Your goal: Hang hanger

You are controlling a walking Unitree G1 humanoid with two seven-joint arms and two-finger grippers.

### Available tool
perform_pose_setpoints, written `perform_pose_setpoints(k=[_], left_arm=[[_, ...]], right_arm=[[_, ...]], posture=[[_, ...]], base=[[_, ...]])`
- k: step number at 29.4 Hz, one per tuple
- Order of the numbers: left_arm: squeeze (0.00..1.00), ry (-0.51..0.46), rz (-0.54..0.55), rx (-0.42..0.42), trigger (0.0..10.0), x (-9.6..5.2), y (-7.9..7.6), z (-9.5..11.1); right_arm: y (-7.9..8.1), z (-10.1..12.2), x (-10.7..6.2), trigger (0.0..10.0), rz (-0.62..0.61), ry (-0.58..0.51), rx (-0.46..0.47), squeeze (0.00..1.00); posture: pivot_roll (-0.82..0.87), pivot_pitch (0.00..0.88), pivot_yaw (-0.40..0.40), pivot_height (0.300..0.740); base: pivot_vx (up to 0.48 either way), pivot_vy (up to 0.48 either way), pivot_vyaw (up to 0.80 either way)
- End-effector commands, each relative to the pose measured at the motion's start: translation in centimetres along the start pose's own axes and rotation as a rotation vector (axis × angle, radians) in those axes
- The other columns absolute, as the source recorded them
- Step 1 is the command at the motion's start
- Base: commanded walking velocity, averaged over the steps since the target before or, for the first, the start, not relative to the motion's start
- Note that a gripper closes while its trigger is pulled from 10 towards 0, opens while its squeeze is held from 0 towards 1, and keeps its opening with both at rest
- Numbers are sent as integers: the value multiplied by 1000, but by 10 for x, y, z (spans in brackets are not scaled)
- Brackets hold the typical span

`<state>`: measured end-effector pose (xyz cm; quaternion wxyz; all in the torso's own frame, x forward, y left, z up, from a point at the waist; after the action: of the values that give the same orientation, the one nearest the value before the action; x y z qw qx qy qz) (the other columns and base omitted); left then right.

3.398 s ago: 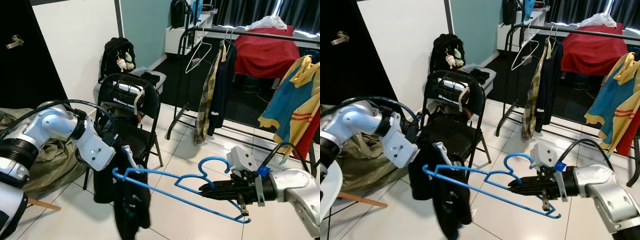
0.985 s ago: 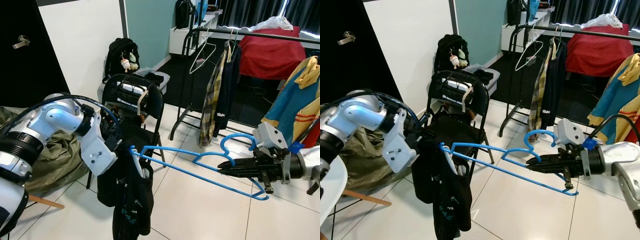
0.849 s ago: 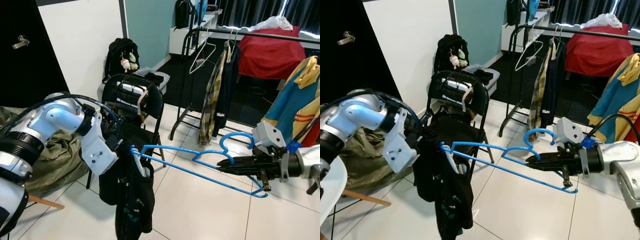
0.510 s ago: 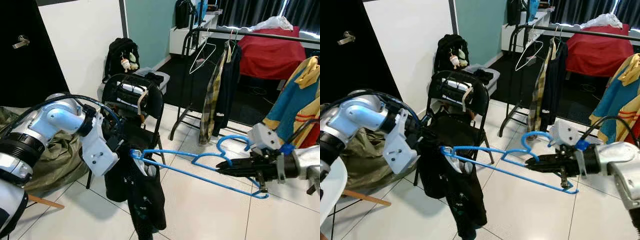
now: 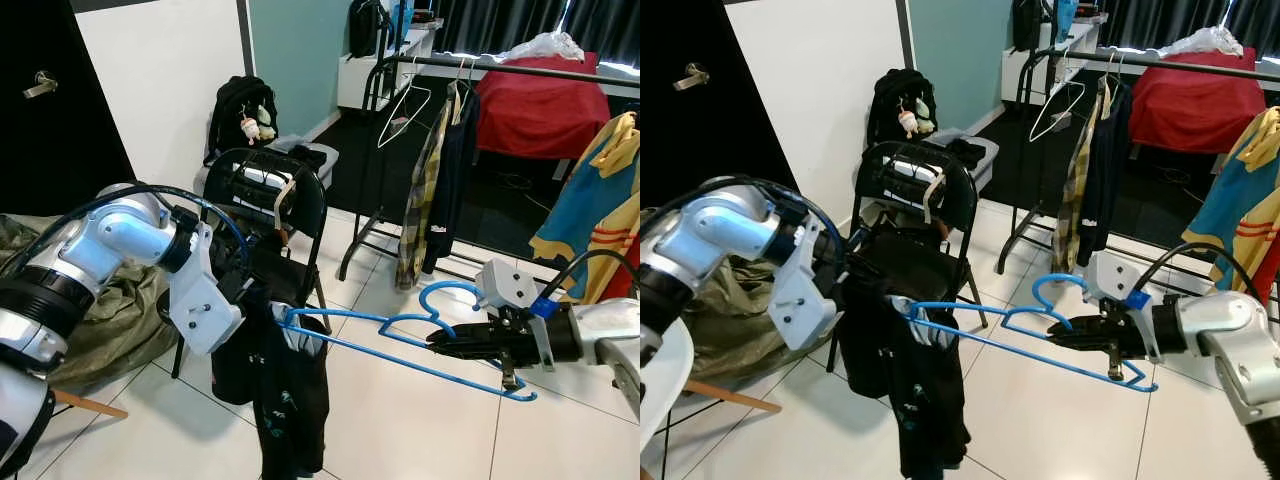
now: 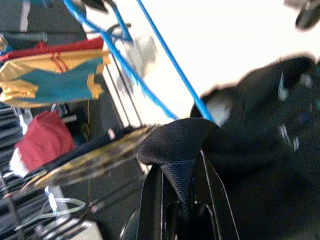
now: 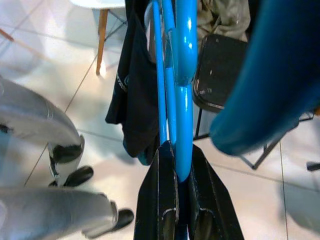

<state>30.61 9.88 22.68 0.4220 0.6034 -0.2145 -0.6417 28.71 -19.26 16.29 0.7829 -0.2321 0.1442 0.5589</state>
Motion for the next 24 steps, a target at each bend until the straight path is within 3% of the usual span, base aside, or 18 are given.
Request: perform_pose_setpoints(k=[1, 7, 12, 21, 24], left_arm=[[0, -25, -3, -9, 10000, 1, 1, 5], [0, -67, 8, -14, 10000, 13, 3, 12], [0, -67, 66, 32, 10000, 31, 21, 10], [0, 18, 88, 37, 10000, 24, 30, -2], [0, 74, 105, 46, 10000, 14, 37, -10]], right_arm=[[0, 4, 6, 10000, 0, -9, -31, 0], [1, 11, 17, 10000, 9, -46, -41, 0], [15, 11, 36, 10000, 104, -41, -56, 0], [21, 10, 37, 10000, 124, -43, -57, 0], [24, 9, 36, 10000, 134, -45, -55, 0]], posture=[[-61, 0, 41, 740], [-56, 0, 40, 740], [-63, 0, 48, 740], [-64, 0, 59, 740], [-64, 0, 59, 740]], base=[[0, 0, 0], [0, 0, 0], [0, 0, 0], [0, 0, 0], [0, 0, 0]])
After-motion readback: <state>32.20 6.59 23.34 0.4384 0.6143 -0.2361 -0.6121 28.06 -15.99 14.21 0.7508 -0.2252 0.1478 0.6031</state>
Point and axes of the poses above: a point about 5 cm out from each wrist's last joint towards the gripper, its own x axis pointing out of the wrist towards the gripper, its own z axis along the axis of the wrist's last joint, y = z × x, the point moved 5 cm from there along x, pointing out of the wrist towards the gripper, and after that the axes turned 2 degrees about -x, right-handed, at the moved point
